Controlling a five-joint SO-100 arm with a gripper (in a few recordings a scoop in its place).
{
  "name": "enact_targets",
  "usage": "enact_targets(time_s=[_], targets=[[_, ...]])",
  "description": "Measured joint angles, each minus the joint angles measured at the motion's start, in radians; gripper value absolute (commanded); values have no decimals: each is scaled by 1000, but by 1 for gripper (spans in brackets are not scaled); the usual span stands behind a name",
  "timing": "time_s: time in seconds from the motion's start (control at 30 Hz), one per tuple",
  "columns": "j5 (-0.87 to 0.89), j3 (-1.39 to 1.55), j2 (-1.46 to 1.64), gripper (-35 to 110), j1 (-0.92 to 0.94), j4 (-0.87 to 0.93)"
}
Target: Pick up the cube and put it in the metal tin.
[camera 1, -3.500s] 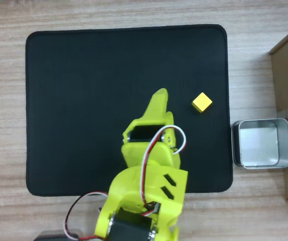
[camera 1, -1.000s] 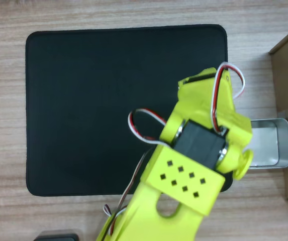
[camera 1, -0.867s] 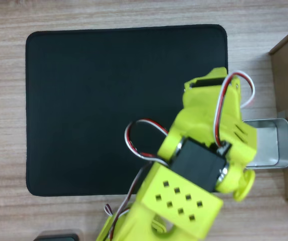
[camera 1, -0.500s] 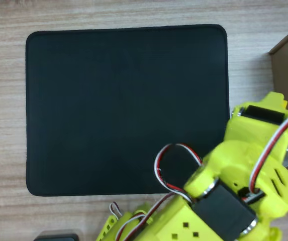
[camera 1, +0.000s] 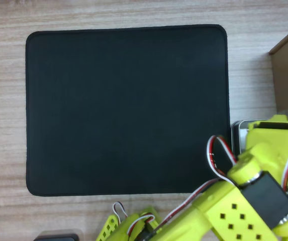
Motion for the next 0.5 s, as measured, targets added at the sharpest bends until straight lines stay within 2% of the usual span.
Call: enact_targets(time_s=[0.13,0.23,0.3,0.37,0.5], targets=[[-149,46,-43,0,25,-5],[-183,49,-61,14,43,-5],[-196,51,-61,30,46,-5],[-198,61,-60,51,46,-5],[-189,63,-61,52,48,-5]])
